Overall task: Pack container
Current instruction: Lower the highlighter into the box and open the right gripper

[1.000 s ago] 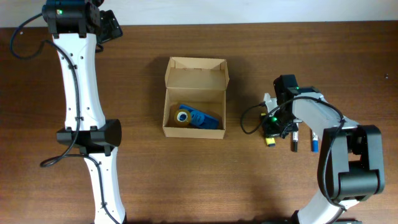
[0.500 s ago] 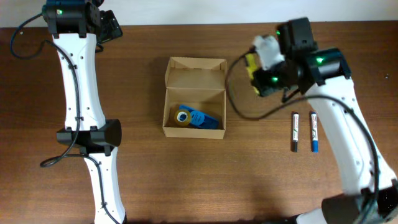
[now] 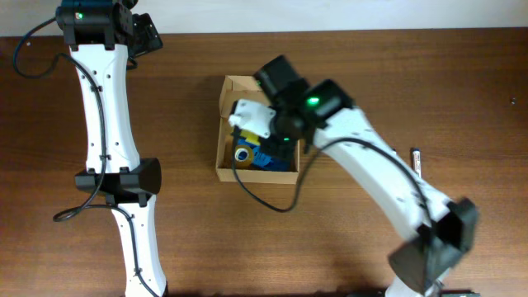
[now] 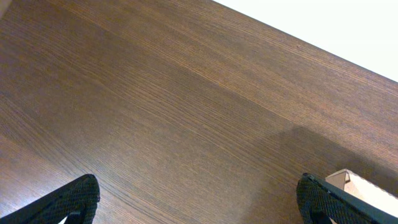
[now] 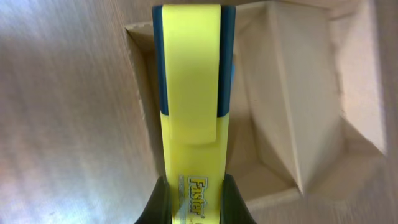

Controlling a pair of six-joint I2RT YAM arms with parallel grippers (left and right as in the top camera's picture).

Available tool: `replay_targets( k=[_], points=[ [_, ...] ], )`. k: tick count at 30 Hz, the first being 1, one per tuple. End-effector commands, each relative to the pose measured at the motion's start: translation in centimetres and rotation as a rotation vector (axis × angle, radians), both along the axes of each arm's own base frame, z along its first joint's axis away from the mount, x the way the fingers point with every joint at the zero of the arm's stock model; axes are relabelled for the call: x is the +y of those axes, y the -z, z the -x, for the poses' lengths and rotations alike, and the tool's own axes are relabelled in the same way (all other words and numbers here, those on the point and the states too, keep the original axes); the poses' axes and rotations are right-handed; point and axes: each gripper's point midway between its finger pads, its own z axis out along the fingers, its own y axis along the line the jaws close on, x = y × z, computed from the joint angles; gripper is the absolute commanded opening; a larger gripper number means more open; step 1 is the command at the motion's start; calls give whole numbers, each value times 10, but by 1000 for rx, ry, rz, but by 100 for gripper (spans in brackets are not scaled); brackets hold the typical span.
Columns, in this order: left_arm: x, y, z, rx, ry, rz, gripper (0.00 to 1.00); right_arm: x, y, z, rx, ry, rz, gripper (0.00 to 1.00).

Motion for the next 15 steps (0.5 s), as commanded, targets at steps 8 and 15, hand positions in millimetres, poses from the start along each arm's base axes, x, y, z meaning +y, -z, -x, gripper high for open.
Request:
replay_targets(
  k=[8, 15],
  points=[
    [2, -17, 7, -29, 8, -5, 100, -6, 105, -24, 66, -75, 234, 4],
    [2, -17, 7, -29, 8, -5, 100, -4, 149, -11, 187, -80, 261, 4]
  ],
)
